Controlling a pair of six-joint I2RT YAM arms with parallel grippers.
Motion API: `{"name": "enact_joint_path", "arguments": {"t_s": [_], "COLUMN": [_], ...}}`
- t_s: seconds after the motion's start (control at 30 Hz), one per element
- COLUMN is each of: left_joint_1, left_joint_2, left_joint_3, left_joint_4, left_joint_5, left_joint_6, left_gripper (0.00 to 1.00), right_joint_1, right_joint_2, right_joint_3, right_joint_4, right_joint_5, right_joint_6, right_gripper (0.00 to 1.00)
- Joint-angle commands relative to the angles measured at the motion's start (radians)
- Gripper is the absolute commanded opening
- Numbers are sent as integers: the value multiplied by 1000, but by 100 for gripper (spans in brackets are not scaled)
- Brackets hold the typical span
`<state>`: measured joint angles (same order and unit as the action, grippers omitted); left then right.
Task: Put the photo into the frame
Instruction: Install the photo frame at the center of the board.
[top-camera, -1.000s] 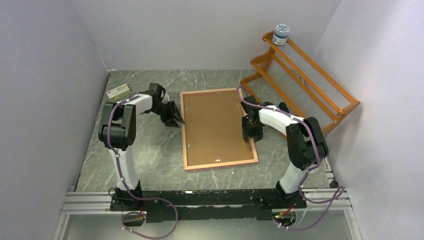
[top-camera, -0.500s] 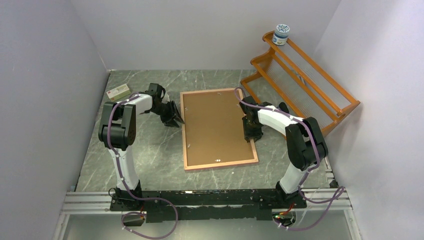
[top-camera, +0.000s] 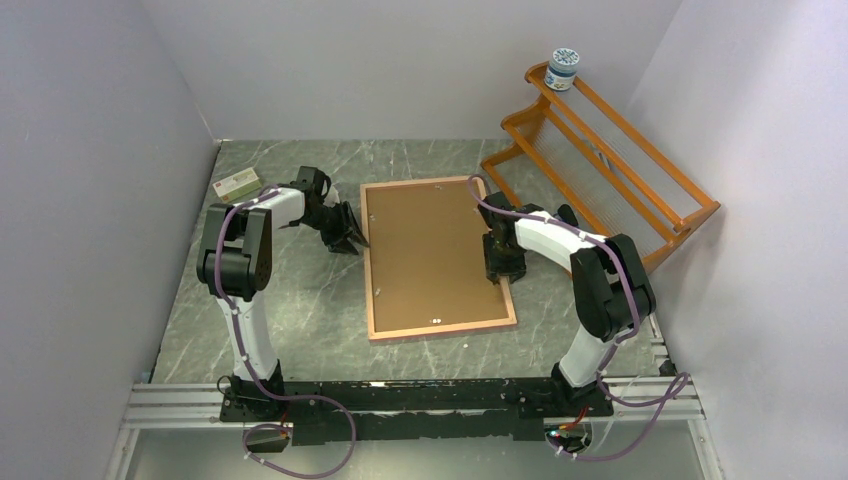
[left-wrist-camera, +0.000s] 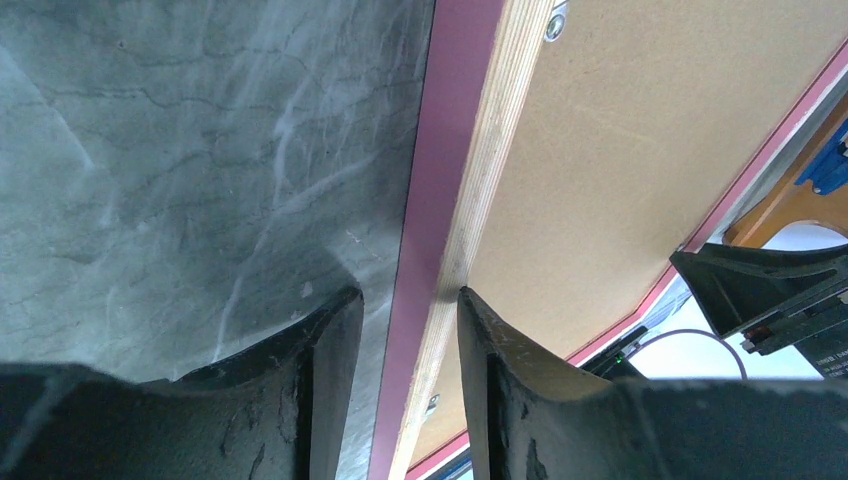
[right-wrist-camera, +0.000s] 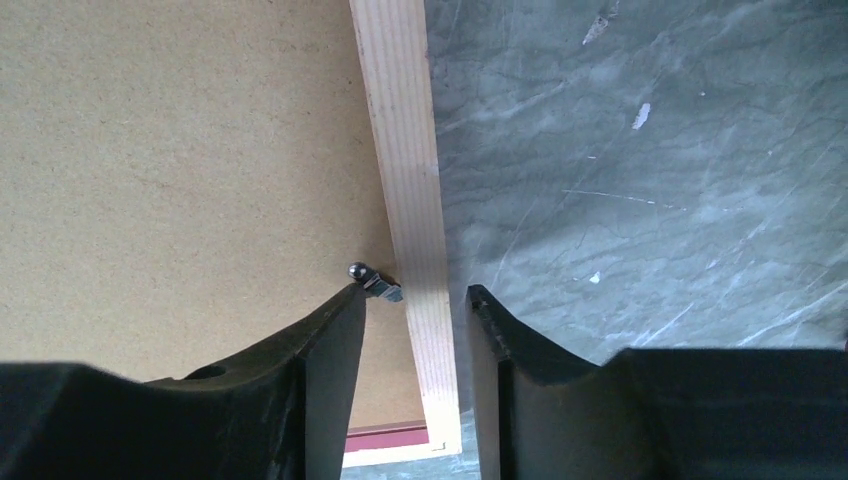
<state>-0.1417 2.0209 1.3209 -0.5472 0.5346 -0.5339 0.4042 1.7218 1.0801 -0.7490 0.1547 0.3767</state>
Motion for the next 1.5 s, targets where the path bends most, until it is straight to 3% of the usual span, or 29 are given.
{"name": "enact_joint_path", "arguments": {"t_s": [0.0,0.13,0.53,1.0,1.07,1.27,1.33,1.47], "left_joint_1": [8,8,8,10,10,12,13,17], "left_joint_2": [41,41,40,33,32,15,3,-25], "left_joint_3": [6,7,13,20,23,29,28,17], "left_joint_4": [-7,-6,-9,-16,-20,-41,-45,-47], "left_joint_5": [-92,-91,-91,-93,-94,-105,-105,-92], "left_joint_6": [54,54,55,55,56,54,51,43], "left_gripper": [48,48,48,48,48,53,57,63], "right_joint_1": [4,7,33,44,46,53,54,53], "right_joint_2": [0,21,47,2,-4,-56,-91,-119], "right_joint_3": [36,41,54,59,63,104,117,143], "right_joint_4": [32,8,-16,20,27,10,10,39], "right_joint_5": [38,62,51,97,108,84,49,-98], "right_joint_6": [-24,-52,-113,-74,-74,-62,-52,-6], "right_gripper": [47,45,22,11,15,56,61,63]}}
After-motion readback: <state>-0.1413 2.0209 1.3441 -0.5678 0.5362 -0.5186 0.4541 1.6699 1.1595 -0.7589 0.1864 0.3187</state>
